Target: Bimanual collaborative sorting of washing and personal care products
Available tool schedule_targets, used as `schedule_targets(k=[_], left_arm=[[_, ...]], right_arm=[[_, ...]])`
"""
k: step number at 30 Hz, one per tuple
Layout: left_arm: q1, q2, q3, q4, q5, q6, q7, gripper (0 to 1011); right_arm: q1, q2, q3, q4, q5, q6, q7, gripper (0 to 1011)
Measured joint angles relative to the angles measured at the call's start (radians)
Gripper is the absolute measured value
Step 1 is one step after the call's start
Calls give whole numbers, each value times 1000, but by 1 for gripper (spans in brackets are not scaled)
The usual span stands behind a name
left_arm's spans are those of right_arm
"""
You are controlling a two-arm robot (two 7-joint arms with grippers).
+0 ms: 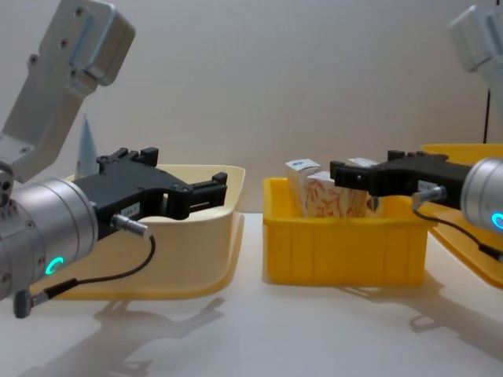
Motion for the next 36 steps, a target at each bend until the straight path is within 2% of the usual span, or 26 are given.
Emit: schedule_targets(k=[12,25,29,33,34,36], left_arm=[[0,0,0,0,0,0,0,1001],[0,0,0,0,0,0,0,1002],[0,0,0,0,0,0,0,1002],[0,0,0,0,0,0,0,1002],[0,0,0,0,0,0,0,1001],[0,0,0,0,0,0,0,1002]], right_arm=[[65,-37,-22,97,-40,37,-15,1001],[96,-61,-34,156,-65,60,-27,999],[102,-66,-36,168,-69,64,-29,927],[106,-69,-37,175,-72,65,-31,816],[106,-69,-37,176,-72,66,-32,760],[108,-70,-38,179,-73,67,-32,730]])
